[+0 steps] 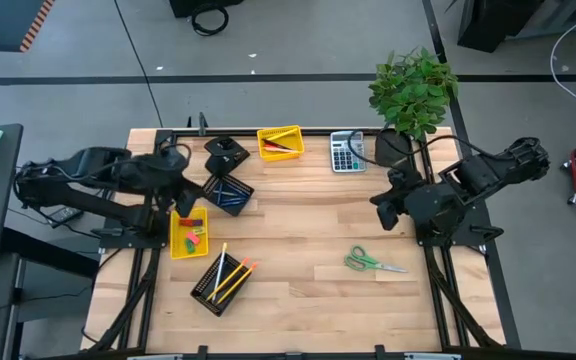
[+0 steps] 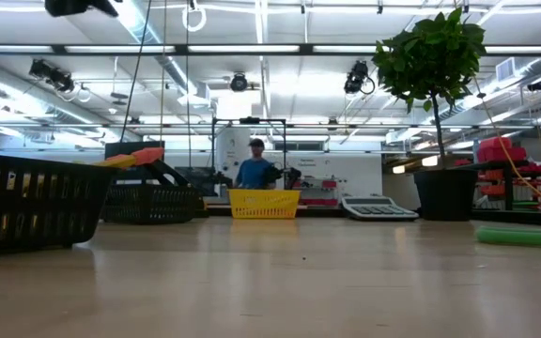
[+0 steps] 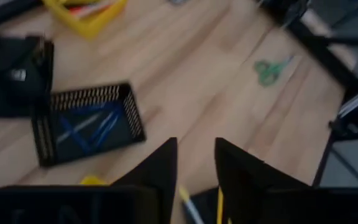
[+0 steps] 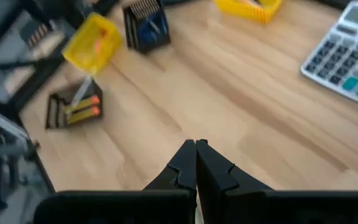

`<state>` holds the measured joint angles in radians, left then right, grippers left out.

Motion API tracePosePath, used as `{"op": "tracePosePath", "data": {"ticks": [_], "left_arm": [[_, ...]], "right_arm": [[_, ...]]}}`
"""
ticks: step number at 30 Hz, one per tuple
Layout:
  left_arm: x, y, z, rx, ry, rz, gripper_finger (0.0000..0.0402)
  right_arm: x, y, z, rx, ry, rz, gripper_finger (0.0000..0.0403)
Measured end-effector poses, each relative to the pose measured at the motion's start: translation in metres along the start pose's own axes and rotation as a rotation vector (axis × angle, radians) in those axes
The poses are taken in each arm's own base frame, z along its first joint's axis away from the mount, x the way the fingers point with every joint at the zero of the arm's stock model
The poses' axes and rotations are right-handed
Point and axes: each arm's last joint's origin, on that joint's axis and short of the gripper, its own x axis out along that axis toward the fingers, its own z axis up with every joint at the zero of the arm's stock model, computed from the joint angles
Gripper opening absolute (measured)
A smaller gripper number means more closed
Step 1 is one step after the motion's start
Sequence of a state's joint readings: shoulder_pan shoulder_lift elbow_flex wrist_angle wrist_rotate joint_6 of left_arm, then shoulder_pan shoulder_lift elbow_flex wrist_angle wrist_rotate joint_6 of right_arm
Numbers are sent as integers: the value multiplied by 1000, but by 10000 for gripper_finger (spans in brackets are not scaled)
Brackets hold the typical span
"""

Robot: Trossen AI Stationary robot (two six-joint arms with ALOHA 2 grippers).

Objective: Sort crayons/erasers/pens/pencils in bins
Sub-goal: Return to Home Position

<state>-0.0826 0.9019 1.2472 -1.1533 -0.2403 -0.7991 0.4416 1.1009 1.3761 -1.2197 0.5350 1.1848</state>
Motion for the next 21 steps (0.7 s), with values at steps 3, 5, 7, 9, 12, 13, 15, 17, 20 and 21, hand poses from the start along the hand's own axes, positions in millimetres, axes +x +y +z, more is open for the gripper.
{"op": "tracePosePath", "data": {"ticks": [3, 5, 7, 9, 12, 13, 15, 17, 20, 21], "left_arm": [[-3, -4, 6, 8, -64, -34, 82], [-1, -8, 9, 24, -92, -67, 59], [1, -10, 9, 38, -82, -113, 33], [5, -10, 5, 30, -65, -133, 11], [9, -6, -5, 34, -72, -139, 11], [11, -4, -8, 33, -94, -154, 13], [17, 1, -15, 18, -145, -205, 12], [23, 7, -23, -8, -207, -273, 7], [32, 20, -38, -62, -308, -384, 9], [34, 25, -43, -80, -344, -417, 11]], "right_arm": [[0, -3, -2, -32, 29, -28, 8], [2, -5, -3, -85, 19, -43, 8], [3, -6, -1, -110, -14, -32, 8], [5, -8, 1, -84, -68, 14, 8], [11, -14, -6, -17, -129, 123, 8], [15, -17, -10, 8, -142, 164, 8], [24, -24, -21, 49, -155, 250, 8], [32, -32, -30, 93, -186, 330, 8], [42, -44, -42, 149, -249, 436, 8], [45, -48, -45, 159, -275, 462, 8]]}}
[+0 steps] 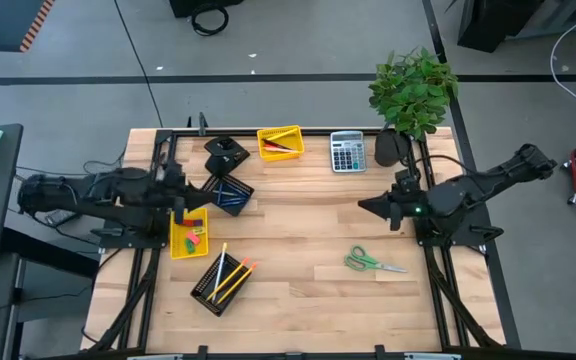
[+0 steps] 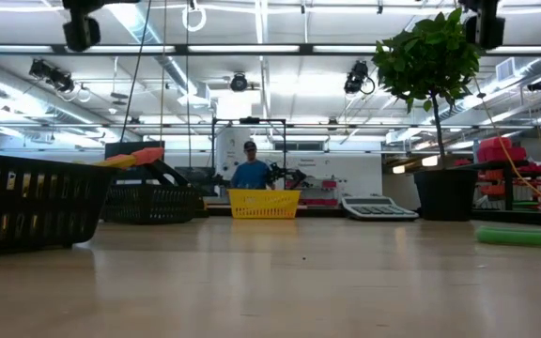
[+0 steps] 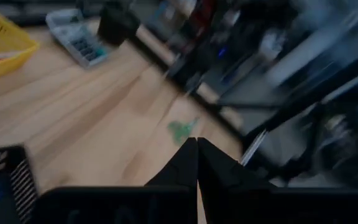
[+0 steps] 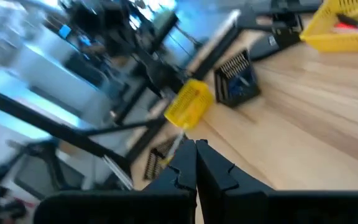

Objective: Sort crayons/erasers/pens/pencils in bins
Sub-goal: Return to Home Position

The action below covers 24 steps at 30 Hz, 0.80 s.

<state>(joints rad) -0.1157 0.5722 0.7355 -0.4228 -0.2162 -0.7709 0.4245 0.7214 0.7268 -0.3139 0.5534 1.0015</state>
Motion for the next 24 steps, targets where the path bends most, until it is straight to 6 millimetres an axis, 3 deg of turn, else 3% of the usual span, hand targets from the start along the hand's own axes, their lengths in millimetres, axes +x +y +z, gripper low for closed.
{"op": "tracePosePath", "data": {"ticks": [6, 14, 18, 24], "left_arm": [[-17, 34, -22, -130, -169, -100, 6], [-67, 58, -31, -179, -311, -120, 14], [-73, 62, -33, -182, -271, -19, 7], [-67, 65, -36, -201, -251, -11, 13]], "right_arm": [[-6, -33, -8, 49, -121, 32, 8], [-23, -64, -4, 137, -259, -4, 8], [-23, -79, -9, 168, -301, -40, 8], [-11, -105, -29, 266, -301, -35, 8]]}}
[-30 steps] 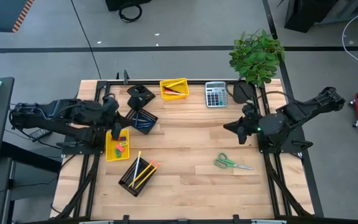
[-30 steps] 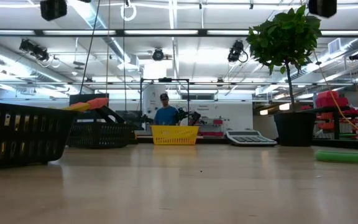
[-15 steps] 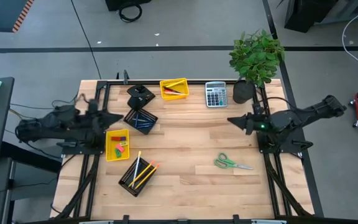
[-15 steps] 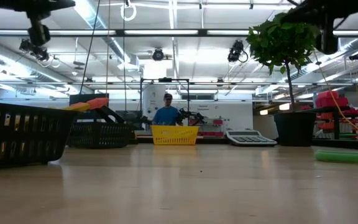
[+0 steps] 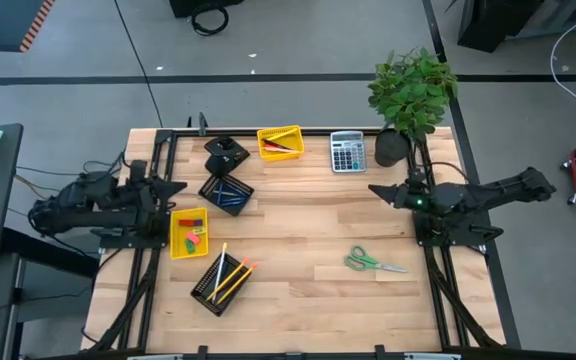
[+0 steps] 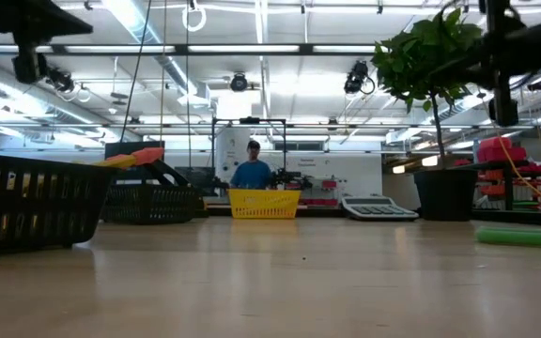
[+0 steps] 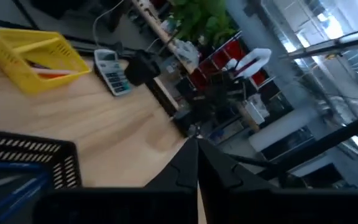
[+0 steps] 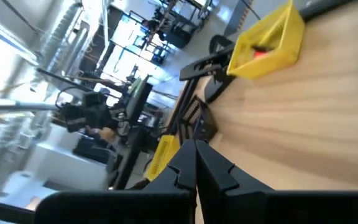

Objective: Sort crayons/erasers/pens/pencils in bins
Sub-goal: Return to Home Position

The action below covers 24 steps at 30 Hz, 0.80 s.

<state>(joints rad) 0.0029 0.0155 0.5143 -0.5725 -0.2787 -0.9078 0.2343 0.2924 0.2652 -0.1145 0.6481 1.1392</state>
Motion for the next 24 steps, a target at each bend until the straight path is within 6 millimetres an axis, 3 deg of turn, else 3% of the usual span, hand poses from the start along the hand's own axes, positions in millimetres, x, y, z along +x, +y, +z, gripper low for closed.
{"op": "tracePosePath", "data": {"ticks": [9, 24], "left_arm": [[10, 12, -15, -27, 99, -3, 12], [43, 42, -54, -145, 151, -36, 11]], "right_arm": [[10, -32, -24, 146, 16, 101, 8], [13, -44, -29, 221, 30, 113, 8]]}}
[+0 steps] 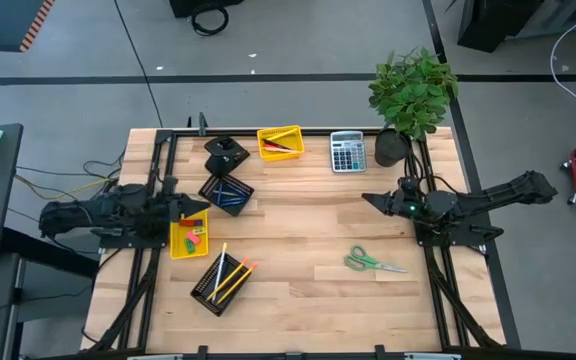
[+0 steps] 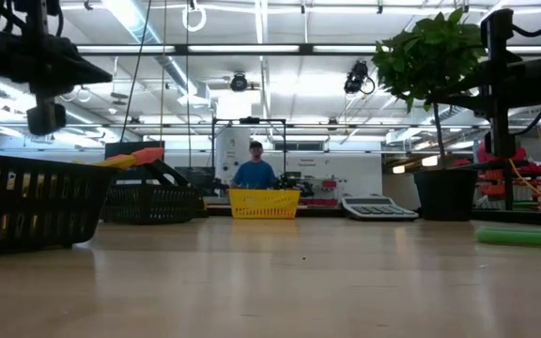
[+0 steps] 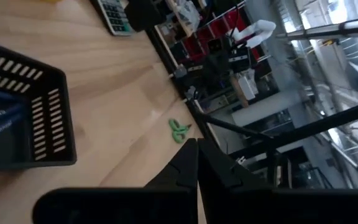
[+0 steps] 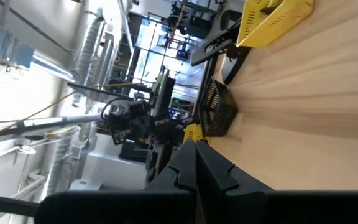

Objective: Sort crayons/erasers/pens/pencils in bins
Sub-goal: Return to Home Position

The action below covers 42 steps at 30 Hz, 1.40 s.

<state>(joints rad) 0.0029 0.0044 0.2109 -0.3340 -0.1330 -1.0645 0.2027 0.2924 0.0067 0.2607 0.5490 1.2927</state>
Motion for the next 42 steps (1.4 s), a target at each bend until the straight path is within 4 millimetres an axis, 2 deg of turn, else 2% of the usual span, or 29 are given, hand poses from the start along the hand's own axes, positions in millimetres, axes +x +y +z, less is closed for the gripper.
{"op": "tracePosePath", "data": {"ticks": [7, 11, 18, 24, 28, 31, 37, 40, 42], "left_arm": [[10, 9, -6, 52, -33, -55, 6], [13, 16, -11, 81, -17, -33, 9], [17, 22, -15, 63, -3, -35, 8], [17, 25, -11, 79, -54, 6, 8], [17, 26, -11, 98, -57, 15, 28], [17, 26, -11, 290, -55, 24, 39], [18, 27, -11, 961, -44, 44, 33], [18, 27, -11, 1143, -40, 49, 27], [18, 26, -11, 1206, -43, 48, 25]], "right_arm": [[0, 0, 1, -6, -22, -10, 8], [0, -8, -1, -127, -2, -78, 8], [0, -10, -2, -176, 6, -97, 8], [-1, -13, -2, -393, 30, -126, 8], [-1, -17, -4, -546, 65, -158, 8], [-1, -18, -4, -685, 83, -164, 8], [-1, -19, -4, -897, 103, -160, 8], [-1, -19, -4, -1004, 113, -156, 8], [-1, -19, -4, -1068, 118, -153, 8]]}}
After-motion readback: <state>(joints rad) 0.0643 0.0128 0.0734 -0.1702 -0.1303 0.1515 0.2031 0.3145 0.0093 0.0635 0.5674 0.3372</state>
